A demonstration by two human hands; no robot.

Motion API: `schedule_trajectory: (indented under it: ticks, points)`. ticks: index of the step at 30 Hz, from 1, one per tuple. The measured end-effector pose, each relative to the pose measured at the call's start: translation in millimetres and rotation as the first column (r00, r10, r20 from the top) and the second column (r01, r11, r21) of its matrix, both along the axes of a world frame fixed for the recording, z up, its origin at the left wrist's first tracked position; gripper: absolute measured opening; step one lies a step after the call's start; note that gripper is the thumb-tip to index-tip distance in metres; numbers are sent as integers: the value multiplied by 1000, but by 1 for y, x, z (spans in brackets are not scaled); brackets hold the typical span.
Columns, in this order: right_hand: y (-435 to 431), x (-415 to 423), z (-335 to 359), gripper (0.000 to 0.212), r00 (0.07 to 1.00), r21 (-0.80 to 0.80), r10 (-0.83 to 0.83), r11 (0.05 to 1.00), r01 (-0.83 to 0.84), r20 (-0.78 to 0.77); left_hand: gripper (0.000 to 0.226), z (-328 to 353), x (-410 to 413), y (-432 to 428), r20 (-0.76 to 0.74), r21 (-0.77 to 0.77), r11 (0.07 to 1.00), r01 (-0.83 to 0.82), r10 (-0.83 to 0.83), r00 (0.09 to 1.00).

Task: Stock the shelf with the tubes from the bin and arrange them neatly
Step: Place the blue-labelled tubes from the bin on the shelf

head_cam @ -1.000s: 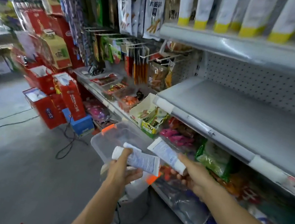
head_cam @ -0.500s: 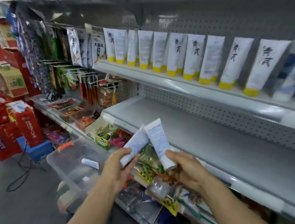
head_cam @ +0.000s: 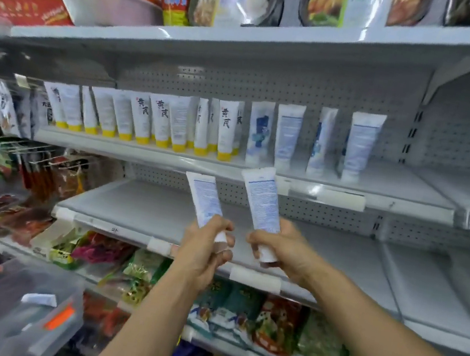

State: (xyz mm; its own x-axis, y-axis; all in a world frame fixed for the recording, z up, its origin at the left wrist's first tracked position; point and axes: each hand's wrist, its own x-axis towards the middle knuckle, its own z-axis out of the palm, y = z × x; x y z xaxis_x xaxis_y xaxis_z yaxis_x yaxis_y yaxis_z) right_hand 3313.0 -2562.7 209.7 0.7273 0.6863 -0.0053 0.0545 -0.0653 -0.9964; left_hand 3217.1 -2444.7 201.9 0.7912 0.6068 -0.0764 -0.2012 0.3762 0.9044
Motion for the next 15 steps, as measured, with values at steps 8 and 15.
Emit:
schedule_trajectory:
  ticks: [8, 15]
  points:
    - [-82, 43, 36, 19, 923, 121, -321, 946, 301, 210, 21, 40, 61, -74, 87, 286, 958, -33, 8, 996]
    - [-121, 94, 73, 28, 762, 316, -599, 792, 522, 244, 35, 62, 108, -97, 128, 427, 903, -38, -19, 992]
